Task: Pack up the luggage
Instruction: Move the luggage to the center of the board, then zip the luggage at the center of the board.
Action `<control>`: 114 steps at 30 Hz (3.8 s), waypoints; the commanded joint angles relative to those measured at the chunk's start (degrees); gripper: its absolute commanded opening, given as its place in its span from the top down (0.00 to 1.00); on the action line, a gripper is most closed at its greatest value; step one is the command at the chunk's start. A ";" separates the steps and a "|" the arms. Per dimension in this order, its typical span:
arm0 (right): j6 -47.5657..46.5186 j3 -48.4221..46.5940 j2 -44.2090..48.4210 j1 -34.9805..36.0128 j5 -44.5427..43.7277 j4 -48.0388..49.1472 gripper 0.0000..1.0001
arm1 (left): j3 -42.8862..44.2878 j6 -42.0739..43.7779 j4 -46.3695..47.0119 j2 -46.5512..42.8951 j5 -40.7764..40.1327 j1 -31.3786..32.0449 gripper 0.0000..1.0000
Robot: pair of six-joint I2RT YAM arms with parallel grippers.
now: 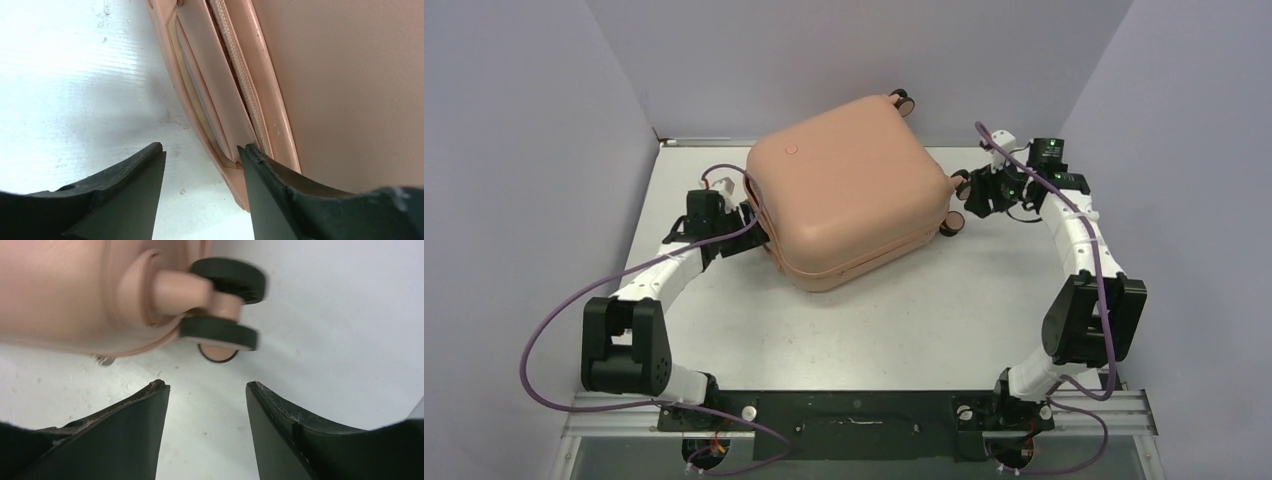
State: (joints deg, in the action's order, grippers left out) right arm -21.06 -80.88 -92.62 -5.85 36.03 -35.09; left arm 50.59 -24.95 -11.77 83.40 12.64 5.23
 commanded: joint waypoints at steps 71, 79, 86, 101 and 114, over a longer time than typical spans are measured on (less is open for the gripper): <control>15.63 36.99 10.97 5.28 -17.57 46.45 0.95 | 19.79 5.63 1.33 -10.59 10.86 -1.88 0.31; 18.82 35.49 8.83 4.84 -26.05 49.16 0.95 | 21.03 7.84 3.16 -10.61 19.02 0.21 0.31; 19.35 30.92 4.05 5.50 -28.09 50.40 0.95 | 20.82 9.35 4.07 -9.12 14.97 1.30 0.27; 15.63 30.29 11.63 6.75 -22.85 44.06 0.69 | 32.14 -5.03 0.51 13.17 10.98 -8.11 0.23; 14.41 28.34 15.11 6.81 -25.62 40.92 0.49 | 35.47 -19.37 2.74 20.66 21.63 -8.94 0.04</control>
State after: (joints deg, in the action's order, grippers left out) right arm -5.96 -49.04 -80.07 1.15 12.03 6.42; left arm 82.52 -39.24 -11.77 103.15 29.02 -4.58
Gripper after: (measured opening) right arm 0.467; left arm 0.963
